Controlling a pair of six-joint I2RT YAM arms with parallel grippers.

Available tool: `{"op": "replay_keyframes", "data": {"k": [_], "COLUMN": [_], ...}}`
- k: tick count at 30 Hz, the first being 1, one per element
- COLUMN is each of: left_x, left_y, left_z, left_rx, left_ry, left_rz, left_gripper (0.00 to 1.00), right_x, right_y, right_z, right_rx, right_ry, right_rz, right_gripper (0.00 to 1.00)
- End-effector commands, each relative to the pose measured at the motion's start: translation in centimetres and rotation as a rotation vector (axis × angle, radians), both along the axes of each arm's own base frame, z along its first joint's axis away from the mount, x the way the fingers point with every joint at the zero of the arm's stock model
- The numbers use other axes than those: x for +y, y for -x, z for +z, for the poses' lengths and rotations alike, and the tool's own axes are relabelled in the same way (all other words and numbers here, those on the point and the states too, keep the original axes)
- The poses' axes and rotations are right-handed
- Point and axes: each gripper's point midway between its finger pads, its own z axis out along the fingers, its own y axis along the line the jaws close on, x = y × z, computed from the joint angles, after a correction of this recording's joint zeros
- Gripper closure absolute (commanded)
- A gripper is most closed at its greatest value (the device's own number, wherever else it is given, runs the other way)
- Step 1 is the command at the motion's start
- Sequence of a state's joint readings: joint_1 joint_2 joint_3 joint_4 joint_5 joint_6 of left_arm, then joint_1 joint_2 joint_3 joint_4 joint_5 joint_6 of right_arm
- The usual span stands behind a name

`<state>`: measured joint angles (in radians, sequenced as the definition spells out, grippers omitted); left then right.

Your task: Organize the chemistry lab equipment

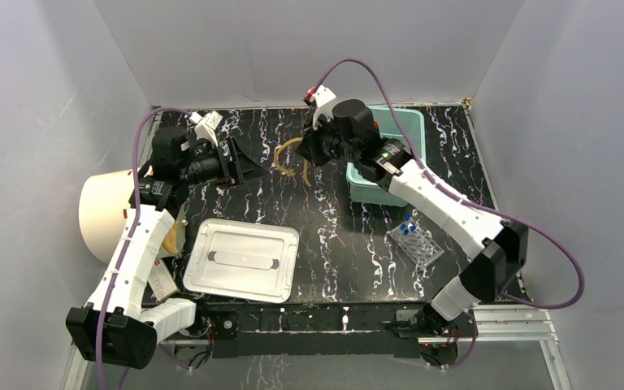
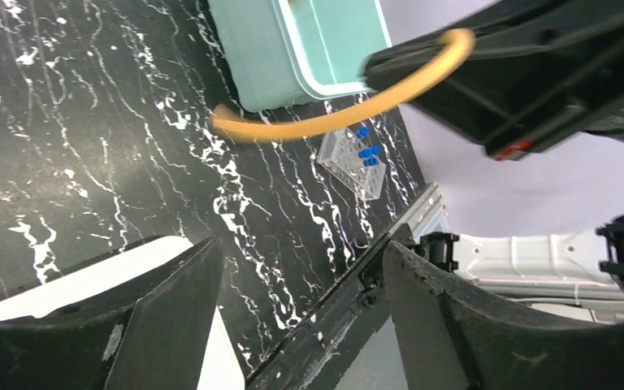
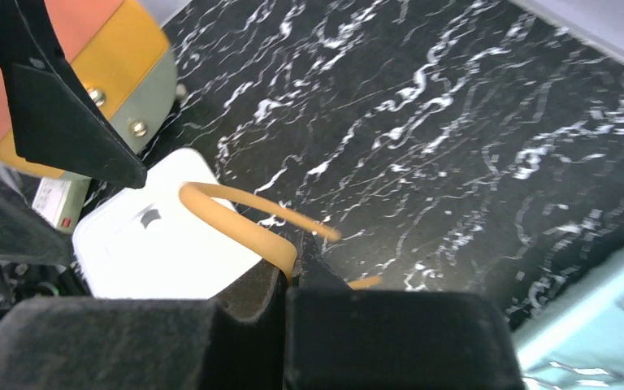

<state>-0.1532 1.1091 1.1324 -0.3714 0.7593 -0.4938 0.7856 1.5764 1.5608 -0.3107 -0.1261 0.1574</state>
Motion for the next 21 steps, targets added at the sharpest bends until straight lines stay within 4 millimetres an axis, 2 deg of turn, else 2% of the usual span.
{"op": "replay_keyframes", "data": {"k": [1,7,10,18,21], "left_x": [0.7,1.7,1.7,1.7,1.7], "left_y": [-0.3,-1.1,-1.2,-1.1,-1.0], "left_z": [0.9,0.1,-0.3,-0.7,-1.0], "left_rx": [-0.017,0.006,0.018,0.03,0.038], "left_ry": [-0.04,-0.092,-0.096,-0.098,-0.099], "left_rz": [0.052,0.116,0.123,0.12,0.119], "left_gripper": [0.28,0.25,0.24,0.24,0.24], "right_x": [-4.7,-12.2,-15.8,-24.5,-26.6], "right_y": [-1.3,-3.5,-4.6,-7.3,-8.1], "right_z": [5.6,9.3,10.1,8.7,7.6], "right_rx": [-0.125,-0.202,-0.222,-0.201,-0.177], "right_ry": [-0.003,0.058,0.095,0.19,0.203], "right_rz": [-0.211,-0.496,-0.621,-0.877,-0.92], "right_gripper": [1.0,1.0,1.0,1.0,1.0]}}
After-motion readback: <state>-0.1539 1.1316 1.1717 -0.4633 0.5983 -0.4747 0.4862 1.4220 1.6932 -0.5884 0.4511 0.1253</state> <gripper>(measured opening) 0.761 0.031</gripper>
